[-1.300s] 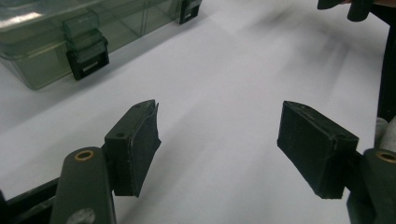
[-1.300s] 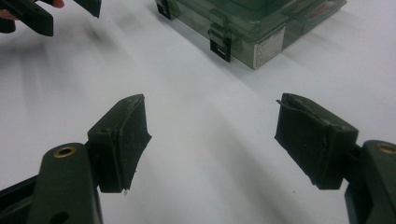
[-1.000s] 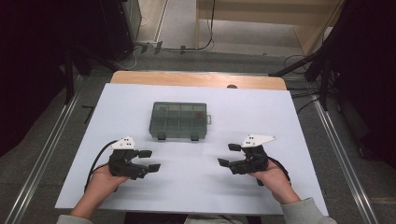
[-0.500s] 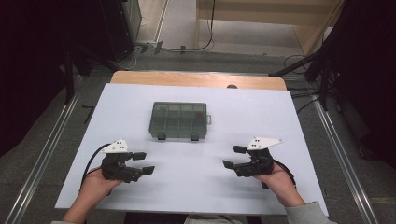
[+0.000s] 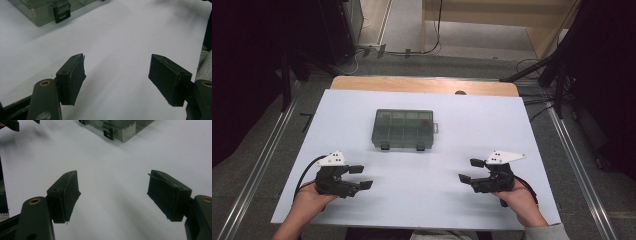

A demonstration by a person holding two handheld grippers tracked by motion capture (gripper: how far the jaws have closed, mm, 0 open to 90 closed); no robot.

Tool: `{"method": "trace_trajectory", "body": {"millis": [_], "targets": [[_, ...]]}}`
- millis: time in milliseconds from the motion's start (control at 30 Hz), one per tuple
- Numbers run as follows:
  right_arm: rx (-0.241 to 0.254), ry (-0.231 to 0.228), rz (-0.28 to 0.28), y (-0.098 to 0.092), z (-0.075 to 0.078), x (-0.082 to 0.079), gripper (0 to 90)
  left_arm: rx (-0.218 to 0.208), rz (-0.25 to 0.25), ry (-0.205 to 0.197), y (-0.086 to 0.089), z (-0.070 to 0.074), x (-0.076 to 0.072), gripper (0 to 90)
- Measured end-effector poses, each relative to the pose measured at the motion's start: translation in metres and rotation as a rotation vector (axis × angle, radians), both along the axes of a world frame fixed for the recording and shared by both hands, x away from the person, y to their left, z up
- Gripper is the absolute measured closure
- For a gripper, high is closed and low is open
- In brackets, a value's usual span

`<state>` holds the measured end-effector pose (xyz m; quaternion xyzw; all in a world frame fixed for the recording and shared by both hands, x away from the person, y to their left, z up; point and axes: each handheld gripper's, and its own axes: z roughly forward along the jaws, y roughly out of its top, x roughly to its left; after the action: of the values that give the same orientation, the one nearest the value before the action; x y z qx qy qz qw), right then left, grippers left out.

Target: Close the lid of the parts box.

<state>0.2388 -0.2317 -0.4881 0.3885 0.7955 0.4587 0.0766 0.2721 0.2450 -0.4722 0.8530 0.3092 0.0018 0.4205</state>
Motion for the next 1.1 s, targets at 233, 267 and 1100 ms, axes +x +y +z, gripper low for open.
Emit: {"method": "trace_trajectory", "body": {"millis": [233, 267, 1100], "targets": [[0.003, -0.001, -0.026, -0.01, 0.0, -0.005, 25.7, 0.013, 0.009, -0.015, 0.005, 0.0, -0.001, 28.6], [0.001, -0.005, -0.028, -0.012, 0.0, -0.006, 25.8, 0.02, 0.004, -0.016, 0.006, 0.0, -0.001, 28.6], [-0.003, 0.0, -0.034, -0.015, -0.001, -0.005, 25.8, -0.015, 0.032, -0.022, 0.017, 0.002, 0.0, 28.6]]}}
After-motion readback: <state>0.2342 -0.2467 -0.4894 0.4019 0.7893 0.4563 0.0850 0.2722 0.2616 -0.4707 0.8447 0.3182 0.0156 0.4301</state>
